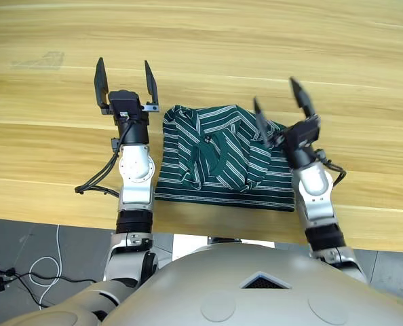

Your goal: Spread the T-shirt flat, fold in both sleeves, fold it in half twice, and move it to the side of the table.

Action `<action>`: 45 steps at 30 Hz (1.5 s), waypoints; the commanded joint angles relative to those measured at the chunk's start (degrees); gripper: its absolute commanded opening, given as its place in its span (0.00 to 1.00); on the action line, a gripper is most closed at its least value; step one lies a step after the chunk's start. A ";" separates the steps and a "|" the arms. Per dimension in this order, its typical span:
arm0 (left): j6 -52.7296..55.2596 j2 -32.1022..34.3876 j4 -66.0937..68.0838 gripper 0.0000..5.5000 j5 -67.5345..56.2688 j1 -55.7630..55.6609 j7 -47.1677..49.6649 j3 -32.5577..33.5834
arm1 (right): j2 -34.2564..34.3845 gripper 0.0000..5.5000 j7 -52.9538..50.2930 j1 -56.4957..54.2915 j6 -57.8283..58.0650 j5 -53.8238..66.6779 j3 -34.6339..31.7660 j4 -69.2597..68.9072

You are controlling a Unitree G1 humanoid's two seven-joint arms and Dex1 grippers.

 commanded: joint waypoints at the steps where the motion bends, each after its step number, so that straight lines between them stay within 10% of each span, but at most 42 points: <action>1: 2.00 -0.71 -1.34 0.76 1.15 0.22 0.92 -0.24 | -11.39 0.71 11.23 9.81 13.06 -4.52 6.44 -19.07; 13: 2.48 -0.94 0.55 0.76 1.34 -1.42 1.01 -0.40 | -7.90 0.71 9.31 6.53 22.38 -16.67 17.51 -18.08; 38: 2.66 -0.97 -0.93 0.76 1.22 -0.30 0.96 -0.25 | -7.99 0.71 1.11 6.54 24.05 -27.95 18.69 -11.65; 45: 2.56 -0.91 -0.94 0.76 1.19 -0.13 1.03 -0.10 | -7.84 0.47 0.71 6.35 24.14 -28.27 18.81 -11.49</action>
